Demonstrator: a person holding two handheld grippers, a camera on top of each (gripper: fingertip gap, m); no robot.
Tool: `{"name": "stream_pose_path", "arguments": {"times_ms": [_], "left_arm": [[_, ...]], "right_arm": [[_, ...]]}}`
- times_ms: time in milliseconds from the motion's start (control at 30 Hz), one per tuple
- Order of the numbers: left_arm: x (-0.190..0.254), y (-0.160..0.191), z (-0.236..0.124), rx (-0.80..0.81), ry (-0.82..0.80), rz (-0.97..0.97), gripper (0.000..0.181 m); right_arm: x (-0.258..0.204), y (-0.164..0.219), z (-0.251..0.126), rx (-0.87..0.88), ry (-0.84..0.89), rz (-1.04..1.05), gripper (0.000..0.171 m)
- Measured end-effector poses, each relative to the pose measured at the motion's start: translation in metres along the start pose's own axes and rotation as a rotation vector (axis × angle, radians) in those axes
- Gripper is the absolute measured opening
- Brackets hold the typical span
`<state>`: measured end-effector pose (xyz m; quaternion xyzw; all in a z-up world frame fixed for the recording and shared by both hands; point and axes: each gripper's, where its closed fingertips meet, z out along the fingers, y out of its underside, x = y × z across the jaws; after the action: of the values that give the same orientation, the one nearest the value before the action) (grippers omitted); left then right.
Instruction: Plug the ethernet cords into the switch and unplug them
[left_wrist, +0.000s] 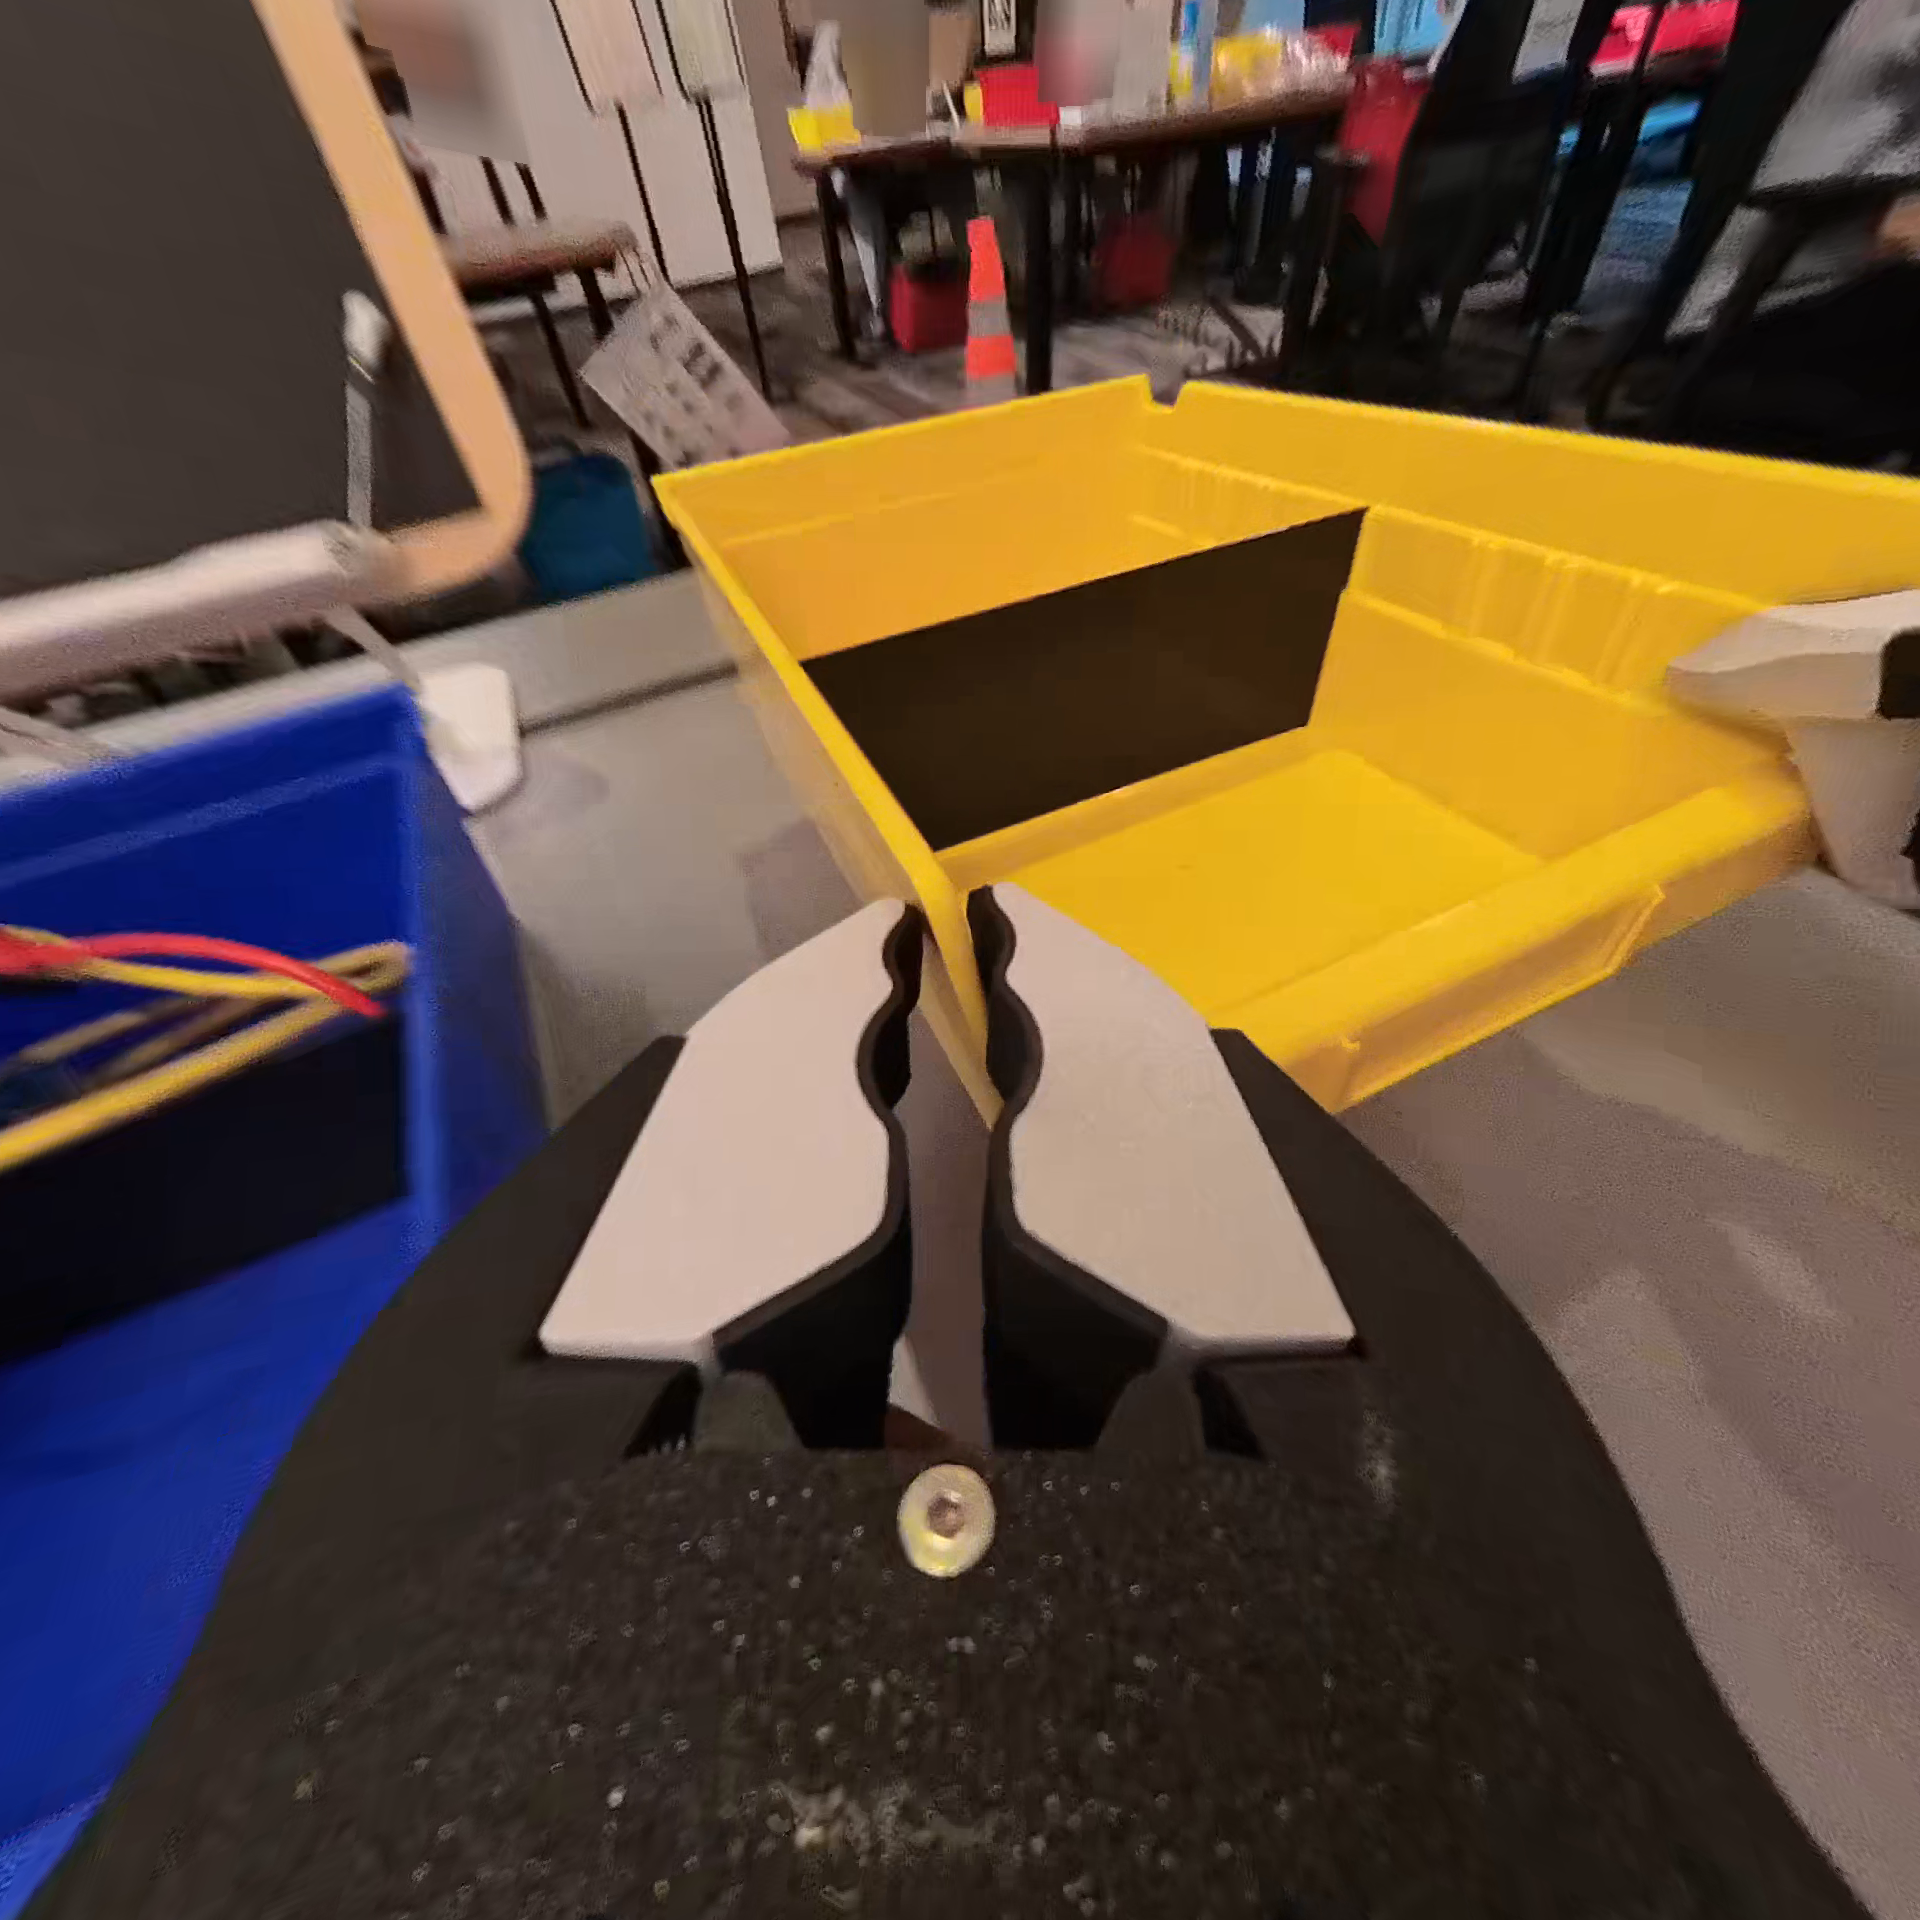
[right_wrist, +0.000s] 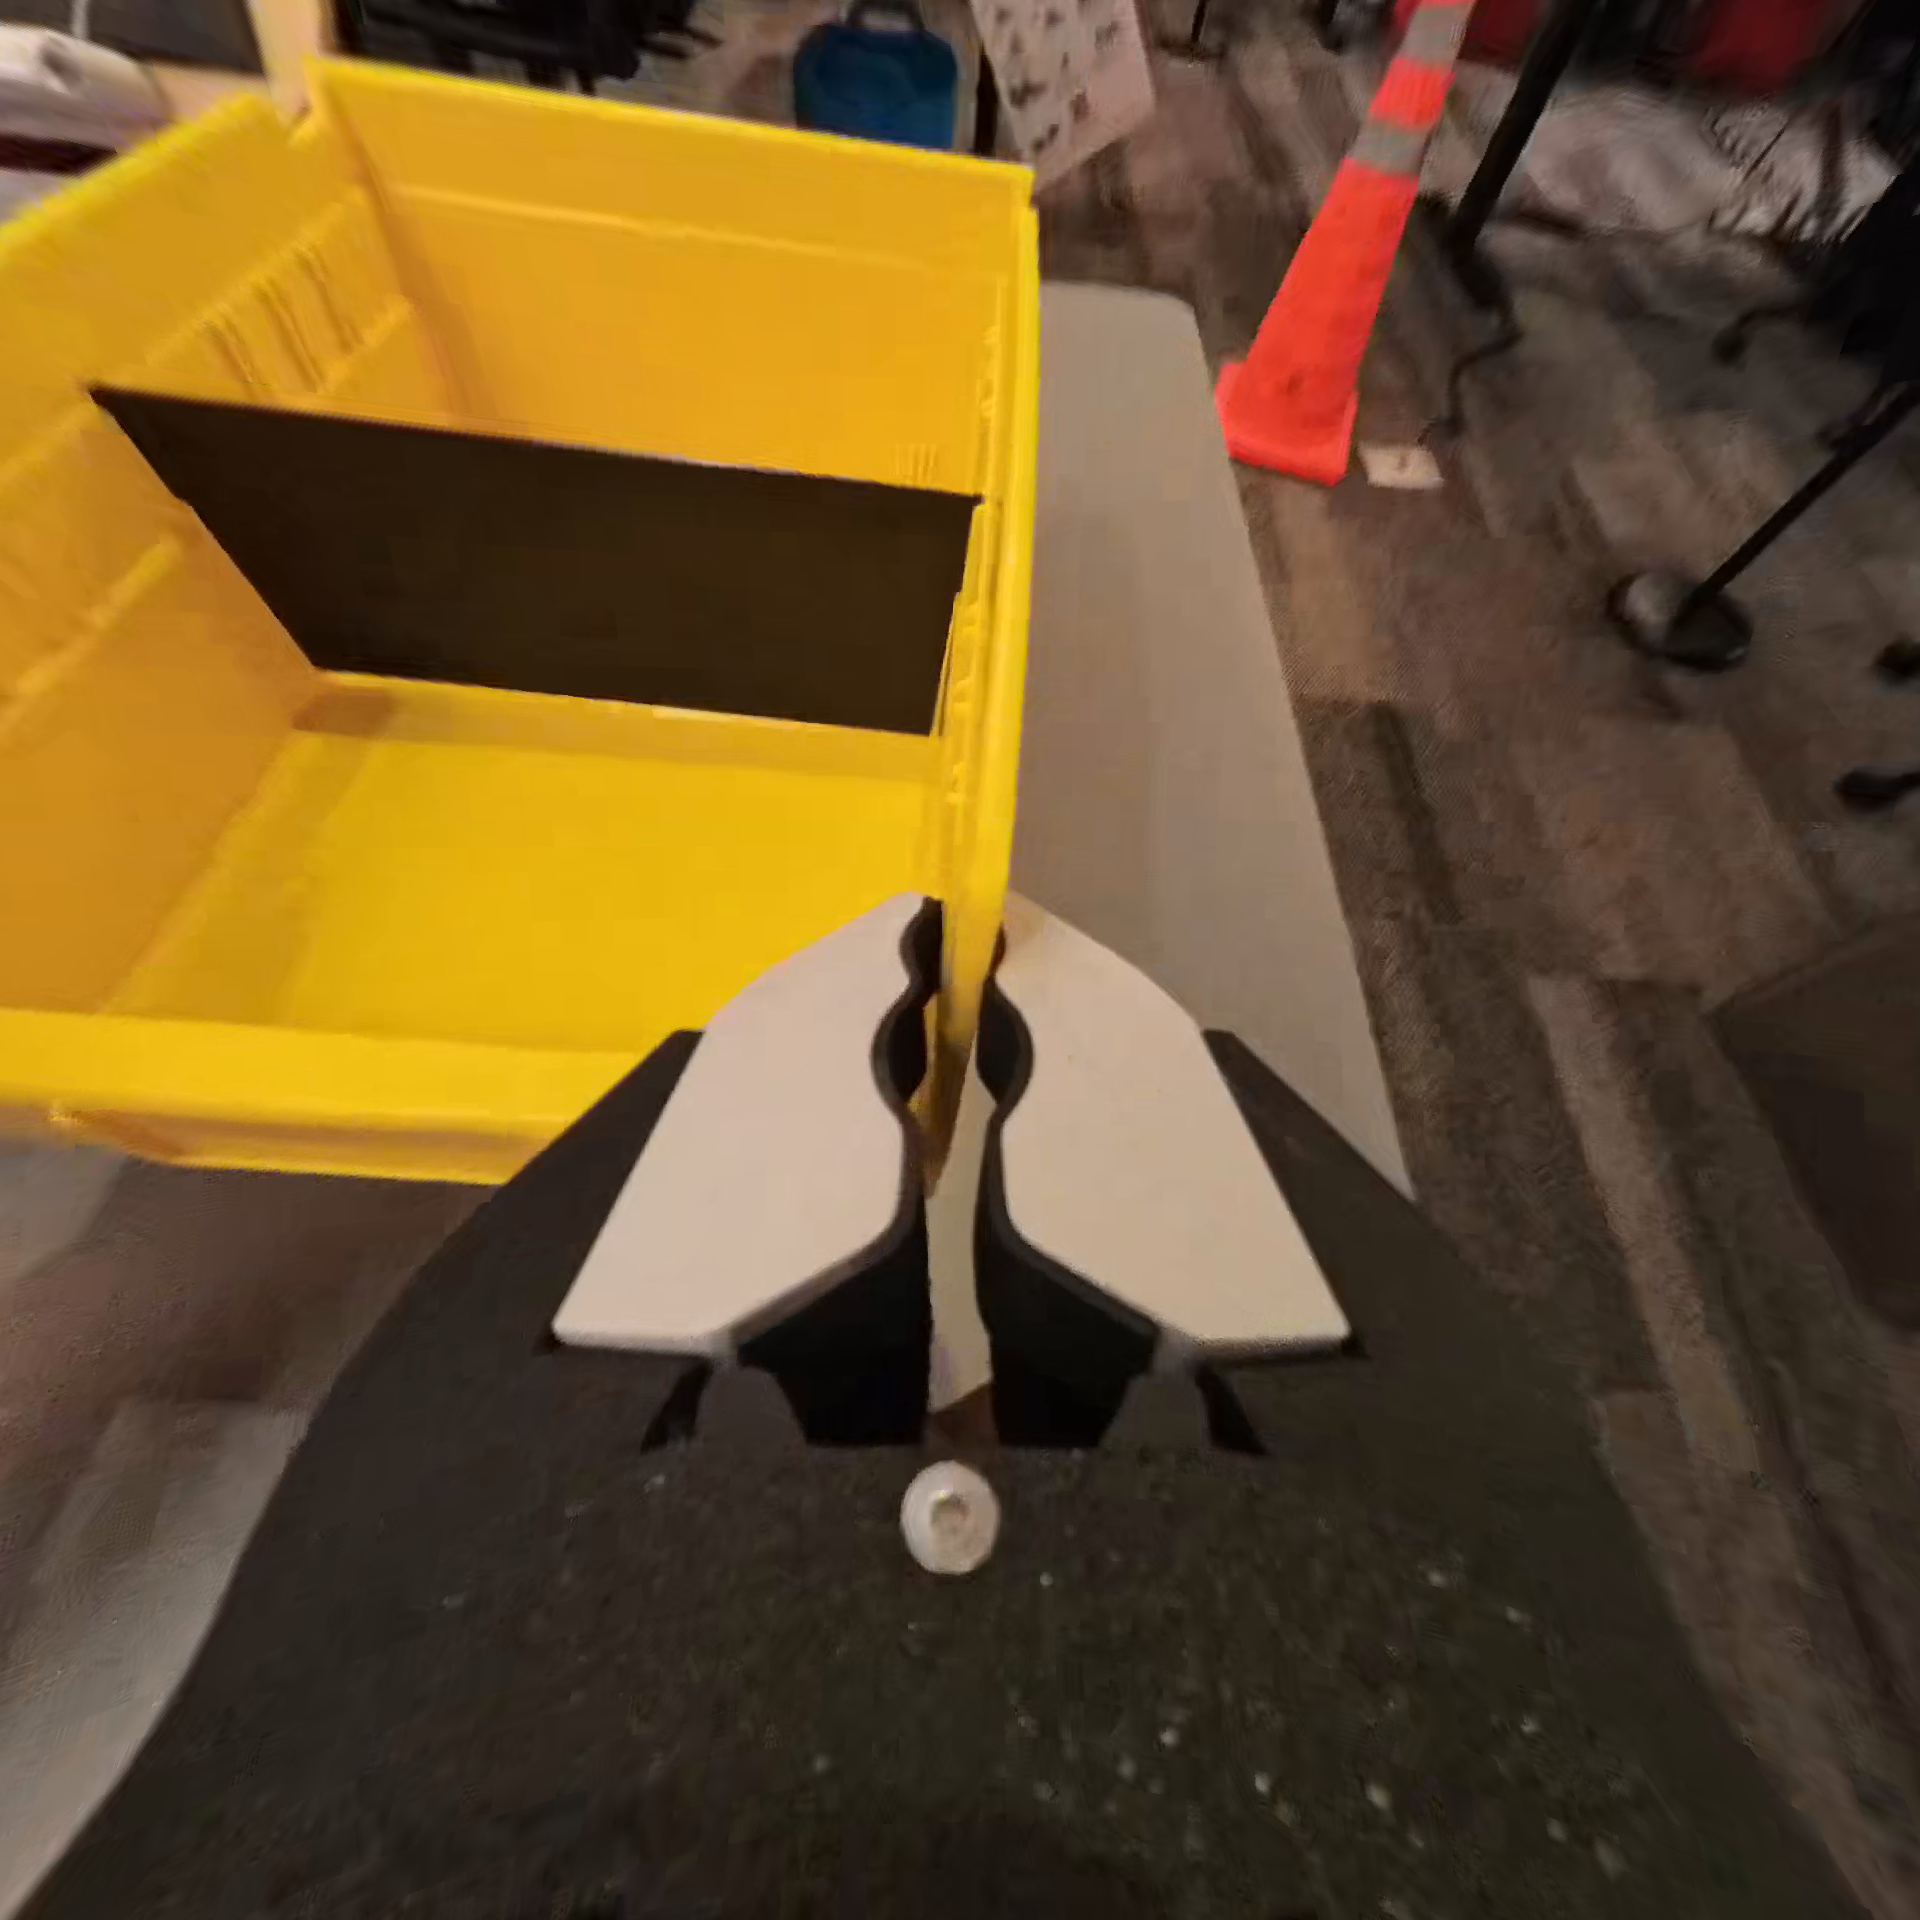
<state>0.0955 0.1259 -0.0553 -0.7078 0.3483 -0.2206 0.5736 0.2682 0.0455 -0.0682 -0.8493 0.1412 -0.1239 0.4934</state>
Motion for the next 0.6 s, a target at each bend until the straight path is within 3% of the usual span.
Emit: {"name": "stream_pose_path", "arguments": {"times_ms": [100, 333, 467, 600], "left_arm": [[0.015, 0.032, 0.014, -0.047, 0.002, 0.016, 0.009], [-0.006, 0.058, 0.038, -0.129, -0.021, -0.058, 0.009], [-0.01, 0.061, 0.041, -0.164, -0.028, -0.066, 0.036], [-0.014, 0.061, 0.041, -0.215, 0.021, -0.114, 0.037]], "right_arm": [[0.01, 0.035, 0.023, -0.028, -0.03, 0.075, 0.003], [-0.003, 0.043, 0.059, -0.022, -0.034, 0.061, 0.003], [-0.016, 0.037, 0.077, -0.031, -0.025, 0.076, 0.005], [-0.02, 0.039, 0.075, -0.032, -0.005, 0.077, 0.005]]}}
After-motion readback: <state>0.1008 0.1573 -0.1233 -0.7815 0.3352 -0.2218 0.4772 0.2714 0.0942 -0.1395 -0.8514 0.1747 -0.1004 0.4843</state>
